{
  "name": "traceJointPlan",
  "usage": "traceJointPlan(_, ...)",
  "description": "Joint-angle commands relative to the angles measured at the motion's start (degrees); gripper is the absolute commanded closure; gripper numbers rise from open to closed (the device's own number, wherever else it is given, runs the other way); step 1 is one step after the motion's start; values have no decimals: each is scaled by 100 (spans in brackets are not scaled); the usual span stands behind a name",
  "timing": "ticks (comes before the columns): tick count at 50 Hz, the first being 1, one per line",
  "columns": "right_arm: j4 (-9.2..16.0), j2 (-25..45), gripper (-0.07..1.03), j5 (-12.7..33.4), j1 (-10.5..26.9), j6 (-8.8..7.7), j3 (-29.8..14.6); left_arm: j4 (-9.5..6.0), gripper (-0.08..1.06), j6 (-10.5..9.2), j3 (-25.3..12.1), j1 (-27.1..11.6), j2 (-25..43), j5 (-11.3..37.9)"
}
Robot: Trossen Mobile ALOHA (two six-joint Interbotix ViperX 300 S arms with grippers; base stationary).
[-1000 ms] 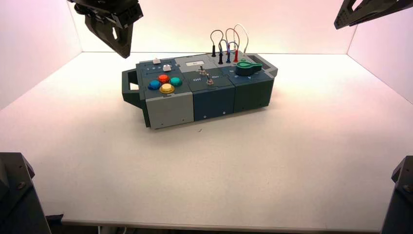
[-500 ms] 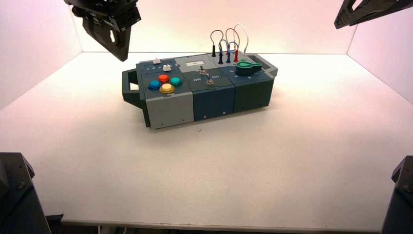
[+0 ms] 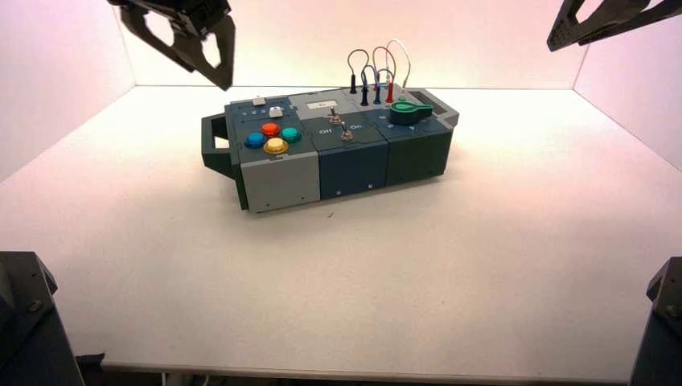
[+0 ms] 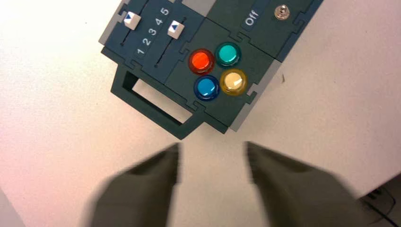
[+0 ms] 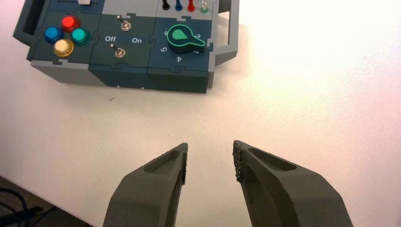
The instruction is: Open left gripper.
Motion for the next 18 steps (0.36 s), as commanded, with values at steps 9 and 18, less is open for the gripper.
traceJointPlan(9,9,18,44,-44,18,18,-105,0,-4,-18,-18,35,-193,-88)
traceJointPlan(18,18,-18,44,-44,18,18,-105,9,-4,-18,-18,35,-211,-88)
